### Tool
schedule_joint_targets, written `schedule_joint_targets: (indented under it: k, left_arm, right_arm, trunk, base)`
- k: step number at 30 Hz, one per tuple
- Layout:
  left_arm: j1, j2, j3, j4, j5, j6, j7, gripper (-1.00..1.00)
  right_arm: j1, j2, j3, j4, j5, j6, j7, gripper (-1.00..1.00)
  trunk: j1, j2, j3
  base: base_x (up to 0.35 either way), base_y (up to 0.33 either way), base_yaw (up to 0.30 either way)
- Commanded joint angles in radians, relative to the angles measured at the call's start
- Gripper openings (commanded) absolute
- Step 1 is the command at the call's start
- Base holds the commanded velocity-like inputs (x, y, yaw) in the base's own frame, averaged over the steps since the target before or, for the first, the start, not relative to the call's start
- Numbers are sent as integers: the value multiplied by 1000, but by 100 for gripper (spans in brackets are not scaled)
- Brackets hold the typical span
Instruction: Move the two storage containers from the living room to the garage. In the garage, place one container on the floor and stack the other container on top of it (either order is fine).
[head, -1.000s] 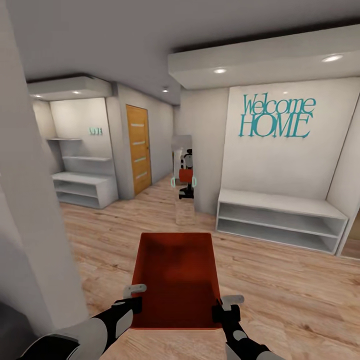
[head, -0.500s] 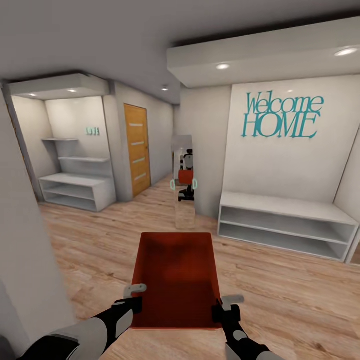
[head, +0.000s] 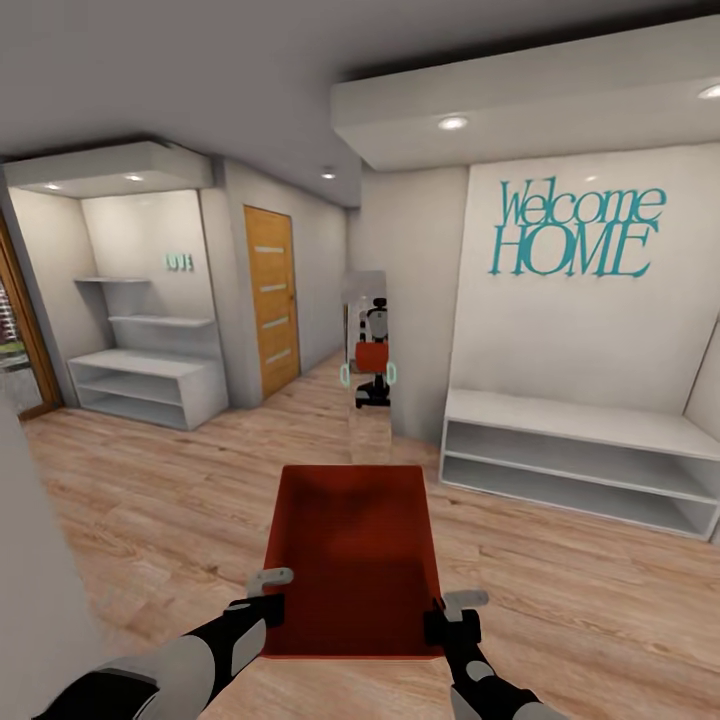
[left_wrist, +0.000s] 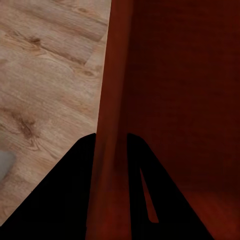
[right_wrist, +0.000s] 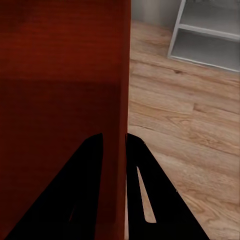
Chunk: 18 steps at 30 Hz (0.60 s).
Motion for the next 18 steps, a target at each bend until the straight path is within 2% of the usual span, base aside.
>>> schedule_joint_targets:
  k: [1,18]
  left_arm:
    - [-2,9,51,-2,2,0,6,-100]
    - [-2,9,52,-3,2,0,6,-100]
  right_arm:
    - [0,-9,-5,1,5,0,-11,-100]
    - [0,-8,-5,1,5,-1,-11,-100]
  trunk:
    - [1,-1,-2]
    - [1,-1,-2]
  base:
    - [323,0,0]
    - [323,0,0]
